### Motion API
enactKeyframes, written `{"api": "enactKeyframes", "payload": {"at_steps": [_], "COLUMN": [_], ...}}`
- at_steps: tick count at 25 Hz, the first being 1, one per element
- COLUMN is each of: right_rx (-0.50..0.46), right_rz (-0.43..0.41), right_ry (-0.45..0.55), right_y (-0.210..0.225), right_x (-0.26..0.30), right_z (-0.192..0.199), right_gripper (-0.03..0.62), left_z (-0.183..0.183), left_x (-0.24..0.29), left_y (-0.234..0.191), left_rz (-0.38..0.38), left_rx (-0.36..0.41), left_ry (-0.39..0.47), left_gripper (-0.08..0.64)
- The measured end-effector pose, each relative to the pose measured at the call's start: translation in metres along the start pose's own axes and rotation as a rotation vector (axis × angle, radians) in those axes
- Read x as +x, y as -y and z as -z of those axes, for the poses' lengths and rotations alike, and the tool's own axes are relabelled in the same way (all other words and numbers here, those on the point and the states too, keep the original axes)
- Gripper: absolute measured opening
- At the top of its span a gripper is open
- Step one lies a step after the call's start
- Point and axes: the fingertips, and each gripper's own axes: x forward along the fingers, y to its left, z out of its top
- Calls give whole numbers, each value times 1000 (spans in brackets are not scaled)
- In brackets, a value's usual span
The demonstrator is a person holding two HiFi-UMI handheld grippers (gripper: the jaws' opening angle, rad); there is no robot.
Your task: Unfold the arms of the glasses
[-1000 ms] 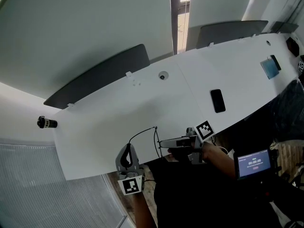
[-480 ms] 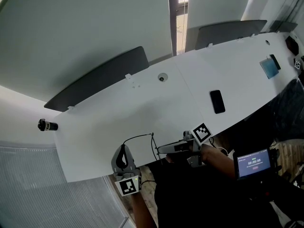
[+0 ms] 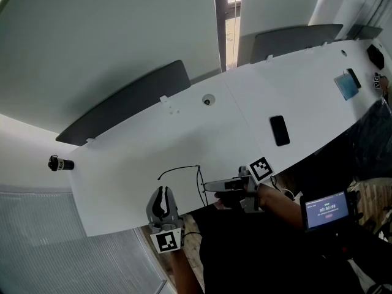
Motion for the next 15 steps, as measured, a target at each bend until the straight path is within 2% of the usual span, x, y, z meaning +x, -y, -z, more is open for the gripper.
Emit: {"api": "enactKeyframes", "payload": {"at_steps": [3, 4, 5, 6, 7, 8, 9, 10, 12, 13, 14, 15], "right_rx": [0, -1, -4, -7, -11, -17, -24, -30, -31, -30, -31, -32], "right_rz": [6, 6, 8, 12, 19, 27, 35, 42, 49, 49, 50, 52], "right_ry": [17, 18, 16, 15, 12, 8, 3, -2, -8, -10, -10, -9], "right_y": [2, 2, 2, 3, 4, 5, 5, 6, 7, 8, 8, 9], "right_x": [-3, -3, -4, -4, -5, -5, -5, -5, -5, -5, -6, -6], "right_z": [-4, -4, -4, -4, -4, -4, -4, -3, -2, -2, -2, -2], "right_gripper": [11, 11, 11, 11, 11, 11, 11, 11, 11, 11, 11, 11], "left_z": [2, 2, 3, 8, 17, 27, 33, 35, 28, 24, 21, 20], "left_x": [-1, 0, 1, 2, 3, 4, 4, 4, 4, 5, 7, 10], "left_y": [3, 4, 5, 9, 15, 22, 27, 28, 18, 13, 10, 11], "left_rz": [8, 13, 29, 65, 123, 194, 255, 290, 284, 262, 240, 225], "left_rx": [-15, -41, -96, -191, -329, -499, -687, -873, -1190, -1306, -1387, -1436], "left_ry": [-7, -3, -3, -16, -40, -62, -63, -33, 86, 139, 164, 159], "left_gripper": [61, 63, 66, 74, 86, 110, 178, 218, 229, 229, 225, 224]}}
